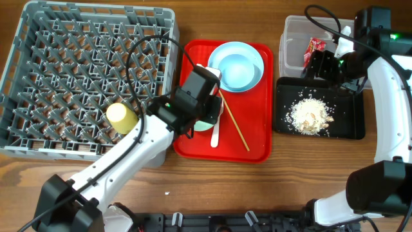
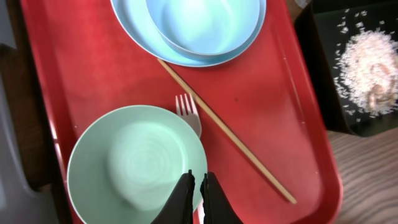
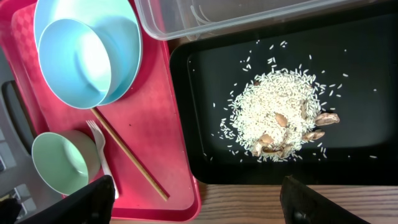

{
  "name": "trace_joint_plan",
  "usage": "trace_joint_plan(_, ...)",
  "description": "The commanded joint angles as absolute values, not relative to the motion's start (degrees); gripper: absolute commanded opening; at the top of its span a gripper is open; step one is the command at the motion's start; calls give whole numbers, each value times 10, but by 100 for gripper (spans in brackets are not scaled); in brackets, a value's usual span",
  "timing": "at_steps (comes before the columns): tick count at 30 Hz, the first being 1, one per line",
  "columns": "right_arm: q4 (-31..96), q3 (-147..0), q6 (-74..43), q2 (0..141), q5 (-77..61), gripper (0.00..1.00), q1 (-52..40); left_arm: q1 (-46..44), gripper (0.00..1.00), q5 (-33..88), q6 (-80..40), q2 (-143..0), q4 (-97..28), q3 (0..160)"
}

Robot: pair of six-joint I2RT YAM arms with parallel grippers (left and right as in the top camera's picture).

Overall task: Sort waste into correct bins and load items into the dishwasher rack
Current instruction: 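Close the left gripper on the pale green bowl rim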

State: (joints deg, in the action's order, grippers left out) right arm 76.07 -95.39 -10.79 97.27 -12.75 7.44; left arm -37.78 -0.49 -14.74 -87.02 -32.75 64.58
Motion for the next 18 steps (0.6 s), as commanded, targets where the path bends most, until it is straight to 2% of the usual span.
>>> trace_joint_plan(1,762,-959,-106,966,-116,86,74,-407,4,-94,-154,-875,-326,646)
trace_joint_plan(8,762,-959,-106,966,-116,86,74,-442,4,-134,-154,-893,-326,646)
trace_joint_plan(12,762,-959,-106,966,-116,86,74,-450,18,-133,-154,-924,-330,646)
trace_joint_plan(15,762,-959,-106,966,-116,86,74,-456,34,-134,-154,-950,-334,646)
trace_joint_plan(18,762,-959,-106,966,-116,86,74,-458,38,-134,-154,-974,-334,646)
